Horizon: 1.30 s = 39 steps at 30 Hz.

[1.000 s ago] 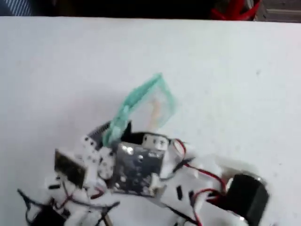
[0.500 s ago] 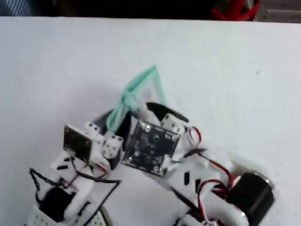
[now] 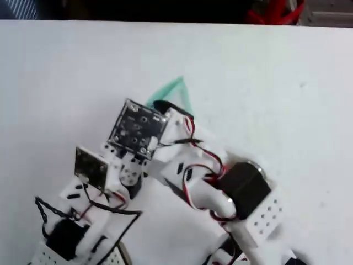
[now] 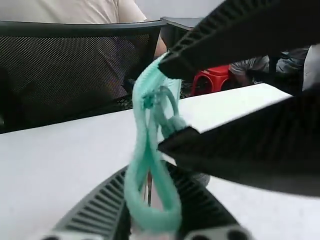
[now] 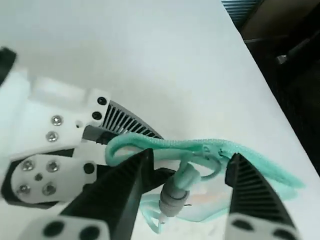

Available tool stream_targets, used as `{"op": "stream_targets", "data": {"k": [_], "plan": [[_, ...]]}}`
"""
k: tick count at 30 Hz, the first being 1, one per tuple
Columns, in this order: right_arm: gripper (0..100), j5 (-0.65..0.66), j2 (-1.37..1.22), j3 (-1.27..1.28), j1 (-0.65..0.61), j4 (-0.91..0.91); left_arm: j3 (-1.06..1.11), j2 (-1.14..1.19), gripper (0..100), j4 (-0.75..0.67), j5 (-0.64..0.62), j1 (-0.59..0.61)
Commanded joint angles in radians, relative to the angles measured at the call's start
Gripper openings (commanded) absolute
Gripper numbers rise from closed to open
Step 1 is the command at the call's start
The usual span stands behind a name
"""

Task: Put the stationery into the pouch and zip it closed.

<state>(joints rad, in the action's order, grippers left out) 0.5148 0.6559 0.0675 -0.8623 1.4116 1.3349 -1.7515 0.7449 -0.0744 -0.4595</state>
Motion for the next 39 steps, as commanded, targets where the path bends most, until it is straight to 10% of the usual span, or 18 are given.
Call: {"op": "stream_targets", "data": {"k": [1, 11, 33, 39], "plan": [[23.3, 0.008, -0.012, -0.015, 0.053, -0.042, -0.005, -0.007, 2, -0.025, 0.005, -0.021], [1.5, 0.011, -0.090, -0.015, 0.076, -0.044, -0.006, -0.007, 2, -0.023, 0.005, -0.021], [1.9, 0.008, 0.067, -0.058, 0.007, 0.082, -0.008, -0.010, 2, -0.026, 0.006, -0.019], [19.4, -0.044, 0.058, -0.137, 0.041, 0.074, -0.008, -0.010, 2, -0.026, 0.006, -0.021]]}}
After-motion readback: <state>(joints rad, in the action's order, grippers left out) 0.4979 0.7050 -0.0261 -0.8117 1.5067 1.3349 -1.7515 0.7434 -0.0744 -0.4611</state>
